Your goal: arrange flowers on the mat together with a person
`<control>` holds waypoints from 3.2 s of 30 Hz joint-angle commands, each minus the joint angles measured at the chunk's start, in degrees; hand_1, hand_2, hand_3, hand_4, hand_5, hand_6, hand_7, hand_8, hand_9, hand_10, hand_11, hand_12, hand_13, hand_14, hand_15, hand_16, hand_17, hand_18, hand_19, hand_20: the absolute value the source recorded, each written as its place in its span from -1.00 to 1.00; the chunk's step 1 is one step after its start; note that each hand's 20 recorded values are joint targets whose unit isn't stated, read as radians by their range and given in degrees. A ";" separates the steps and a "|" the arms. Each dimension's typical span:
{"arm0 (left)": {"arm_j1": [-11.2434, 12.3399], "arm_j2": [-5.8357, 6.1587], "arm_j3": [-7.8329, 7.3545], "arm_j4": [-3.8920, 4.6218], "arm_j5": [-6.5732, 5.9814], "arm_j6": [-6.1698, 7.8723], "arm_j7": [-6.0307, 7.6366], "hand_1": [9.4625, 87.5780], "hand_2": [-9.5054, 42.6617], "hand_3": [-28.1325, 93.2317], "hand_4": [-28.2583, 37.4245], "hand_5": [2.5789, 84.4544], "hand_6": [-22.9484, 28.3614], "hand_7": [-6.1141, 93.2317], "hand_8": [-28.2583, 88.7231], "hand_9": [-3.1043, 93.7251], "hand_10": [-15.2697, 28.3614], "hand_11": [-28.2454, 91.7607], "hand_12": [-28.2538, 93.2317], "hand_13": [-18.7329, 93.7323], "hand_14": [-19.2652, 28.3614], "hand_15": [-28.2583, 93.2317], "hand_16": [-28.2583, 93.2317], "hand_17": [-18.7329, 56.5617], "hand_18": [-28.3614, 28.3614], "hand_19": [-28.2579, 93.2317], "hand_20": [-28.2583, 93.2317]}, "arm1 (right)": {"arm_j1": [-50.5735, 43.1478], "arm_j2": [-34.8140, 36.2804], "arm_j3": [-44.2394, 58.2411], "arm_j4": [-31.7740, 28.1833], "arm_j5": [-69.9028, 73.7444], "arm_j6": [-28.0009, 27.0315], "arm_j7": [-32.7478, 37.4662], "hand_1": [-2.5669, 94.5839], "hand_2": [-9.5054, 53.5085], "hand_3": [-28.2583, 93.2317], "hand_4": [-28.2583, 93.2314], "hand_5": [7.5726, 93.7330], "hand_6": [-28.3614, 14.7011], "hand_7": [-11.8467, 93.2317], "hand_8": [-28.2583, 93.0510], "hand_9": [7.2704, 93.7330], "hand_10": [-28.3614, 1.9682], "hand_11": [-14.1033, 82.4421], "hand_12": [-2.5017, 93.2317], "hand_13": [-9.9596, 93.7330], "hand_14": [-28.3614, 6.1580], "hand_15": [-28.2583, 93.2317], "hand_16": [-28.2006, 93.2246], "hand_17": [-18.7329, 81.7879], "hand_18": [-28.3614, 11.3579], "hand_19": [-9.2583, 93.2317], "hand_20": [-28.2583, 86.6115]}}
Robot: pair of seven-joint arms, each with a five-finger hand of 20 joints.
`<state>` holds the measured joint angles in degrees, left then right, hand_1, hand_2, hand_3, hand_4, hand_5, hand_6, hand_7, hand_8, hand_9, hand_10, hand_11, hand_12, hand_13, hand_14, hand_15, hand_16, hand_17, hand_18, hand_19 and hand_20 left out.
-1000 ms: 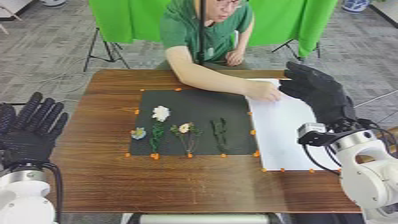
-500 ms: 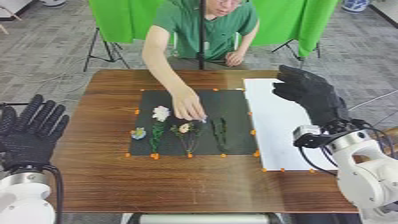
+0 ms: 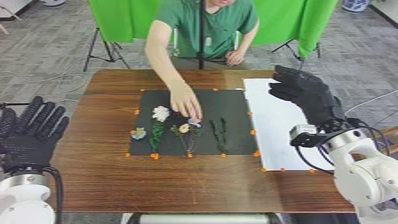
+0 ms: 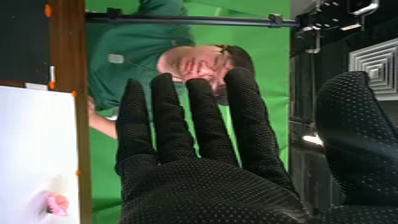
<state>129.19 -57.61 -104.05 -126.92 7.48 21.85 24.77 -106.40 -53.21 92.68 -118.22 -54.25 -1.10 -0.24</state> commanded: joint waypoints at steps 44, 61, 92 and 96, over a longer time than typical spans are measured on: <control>2.35 -0.67 0.76 -0.09 -0.43 -1.03 0.27 -0.75 0.04 0.68 -1.00 -0.01 0.22 -0.61 -0.68 -0.17 0.39 -0.23 -0.39 -0.18 0.44 -0.03 -0.65 -0.68 0.56 0.09 -0.30 | 24.18 9.29 -16.20 20.29 -65.53 -2.93 31.37 -0.40 -0.99 0.73 -0.89 -0.52 0.16 -0.60 -0.65 -0.75 -0.28 -0.80 -0.62 -0.60 -0.39 -0.53 -0.11 -0.59 -0.37 -0.08 -0.39; 2.75 -0.33 1.35 -0.05 2.30 -2.27 -1.16 -0.74 0.00 0.69 -1.00 -0.01 0.22 -0.60 -0.68 -0.17 0.39 -0.23 -0.39 -0.18 0.44 -0.03 -0.65 -0.68 0.56 0.09 -0.30 | 40.04 9.40 -29.62 36.25 -58.29 -12.14 32.99 -0.26 -1.00 0.75 -0.95 -0.46 0.17 -0.54 -0.68 -0.63 -0.23 -0.74 -0.61 -0.49 -0.34 -0.41 -0.17 -0.47 -0.42 0.04 -0.33; 2.80 0.44 1.91 -0.45 3.09 -0.26 -0.71 -0.72 -0.02 0.70 -1.00 -0.05 0.22 -0.60 -0.68 -0.25 0.37 -0.24 -0.39 -0.20 0.48 0.00 -0.63 -0.69 0.57 0.09 -0.29 | 35.64 8.45 -35.65 21.70 -70.84 6.57 31.05 0.24 -1.00 0.59 -1.00 0.20 0.35 0.12 -0.54 0.52 0.31 -0.32 0.04 0.47 0.45 0.27 0.18 0.23 -0.26 0.74 0.18; 1.95 0.39 3.06 0.05 2.43 -0.36 0.06 -0.73 -0.04 0.71 -1.00 -0.05 0.22 -0.60 -0.68 -0.25 0.37 -0.23 -0.38 -0.21 0.48 0.01 -0.63 -0.69 0.57 0.08 -0.29 | 40.13 5.23 -40.68 18.87 -70.73 7.67 28.95 0.25 -1.00 0.59 -1.00 0.20 0.35 0.12 -0.54 0.52 0.33 -0.33 0.05 0.46 0.48 0.25 0.19 0.20 -0.25 0.72 0.18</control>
<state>130.80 -57.54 -102.10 -127.41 10.59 21.01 24.13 -73.15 -43.22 57.20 -94.51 -122.26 4.84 32.43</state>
